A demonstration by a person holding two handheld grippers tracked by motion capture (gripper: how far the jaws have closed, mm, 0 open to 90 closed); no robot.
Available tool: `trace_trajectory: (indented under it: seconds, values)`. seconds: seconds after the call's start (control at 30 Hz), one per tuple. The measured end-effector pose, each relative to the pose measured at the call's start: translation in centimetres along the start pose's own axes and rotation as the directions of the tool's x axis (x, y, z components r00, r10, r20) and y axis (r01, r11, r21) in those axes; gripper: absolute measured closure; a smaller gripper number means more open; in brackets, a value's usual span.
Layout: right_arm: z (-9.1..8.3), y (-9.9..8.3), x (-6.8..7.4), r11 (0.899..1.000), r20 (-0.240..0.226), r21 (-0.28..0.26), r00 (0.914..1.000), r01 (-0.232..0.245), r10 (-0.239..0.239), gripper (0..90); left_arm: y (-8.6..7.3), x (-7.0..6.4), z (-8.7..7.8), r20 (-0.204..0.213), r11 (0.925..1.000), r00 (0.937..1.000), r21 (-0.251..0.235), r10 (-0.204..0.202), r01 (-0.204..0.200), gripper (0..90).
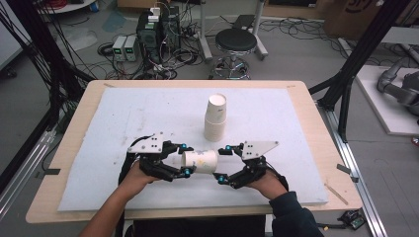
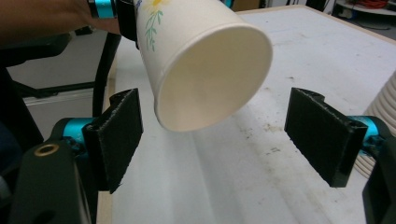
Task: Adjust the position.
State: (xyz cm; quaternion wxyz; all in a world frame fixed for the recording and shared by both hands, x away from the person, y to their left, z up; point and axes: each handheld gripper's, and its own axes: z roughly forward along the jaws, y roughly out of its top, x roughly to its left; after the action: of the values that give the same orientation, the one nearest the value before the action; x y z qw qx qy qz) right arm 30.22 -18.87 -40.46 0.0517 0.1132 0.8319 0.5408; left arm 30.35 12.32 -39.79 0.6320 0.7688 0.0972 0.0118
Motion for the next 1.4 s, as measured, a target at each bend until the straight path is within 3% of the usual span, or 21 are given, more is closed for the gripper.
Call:
trace_trajectory:
  seconds: [0.37, 0.67, 0.83, 1.07, 1.13, 1.17, 1.2, 1.23, 1.33, 1.37, 1.4]
  values:
    - [0.4, 0.3, 0.3, 0.998, -0.093, -0.058, 0.9957, -0.009, 0.003, 20.2, 0.2, -0.3, 0.5, 0.085, 0.9987, 0.9964, -0.051, 0.004, 0.0, 37.0]
    - [0.1, 0.4, 0.3, 0.995, -0.124, -0.097, 0.9916, 0.024, -0.036, 29.2, -0.1, -0.2, 0.5, 0.115, 0.9957, 0.9933, -0.093, 0.013, -0.002, 37.0]
    - [-0.2, 0.4, 0.3, 0.991, -0.148, -0.133, 0.9886, 0.008, -0.028, 32.3, -0.3, -0.2, 0.4, 0.129, 0.9918, 0.9916, -0.128, 0.011, 0.006, 37.0]
    - [-0.3, 0.5, 0.2, 0.99, -0.154, -0.141, 0.9878, 0.003, -0.024, 34.4, -0.5, -0.1, 0.4, 0.129, 0.9908, 0.9917, -0.134, 0.003, 0.015, 36.9]
    - [-0.3, 0.5, 0.1, 0.991, -0.154, -0.134, 0.9879, -0.007, -0.014, 34.7, -0.5, -0.1, 0.5, 0.124, 0.9918, 0.9923, -0.126, -0.007, 0.023, 34.7]
    - [-0.4, 0.5, 0.1, 0.992, -0.156, -0.124, 0.9877, -0.014, -0.005, 34.7, -0.4, -0.1, 0.6, 0.091, 0.9937, 0.9945, -0.093, -0.053, 0.061, 26.9]
    - [-0.4, 0.5, 0.1, 0.993, -0.154, -0.115, 0.9881, -0.023, 0.005, 34.6, -0.3, -0.1, 0.6, 0.074, 0.9947, 0.9948, -0.07, -0.07, 0.075, 18.7]
    - [-0.4, 0.6, 0.0, 0.994, -0.156, -0.109, 0.9877, -0.029, 0.012, 34.7, -0.2, -0.1, 0.6, 0.055, 0.9961, 0.996, -0.048, -0.071, 0.073, 14.6]
    - [-0.5, 0.7, -0.2, 0.997, -0.133, -0.072, 0.9908, -0.036, 0.026, 34.5, 0.1, -0.1, 0.3, 0.023, 0.9982, 0.9981, 0.019, -0.058, 0.058, 14.5]
    - [-0.5, 0.8, -0.2, 0.997, -0.126, -0.061, 0.9914, -0.044, 0.036, 34.6, 0.1, -0.1, 0.3, 0.023, 0.9982, 0.9981, 0.019, -0.058, 0.058, 14.5]
    - [-0.6, 0.8, -0.3, 0.998, -0.118, -0.045, 0.9924, -0.041, 0.035, 34.5, 0.3, -0.1, 0.1, 0.003, 0.9974, 0.9991, 0.057, -0.043, 0.043, 14.5]
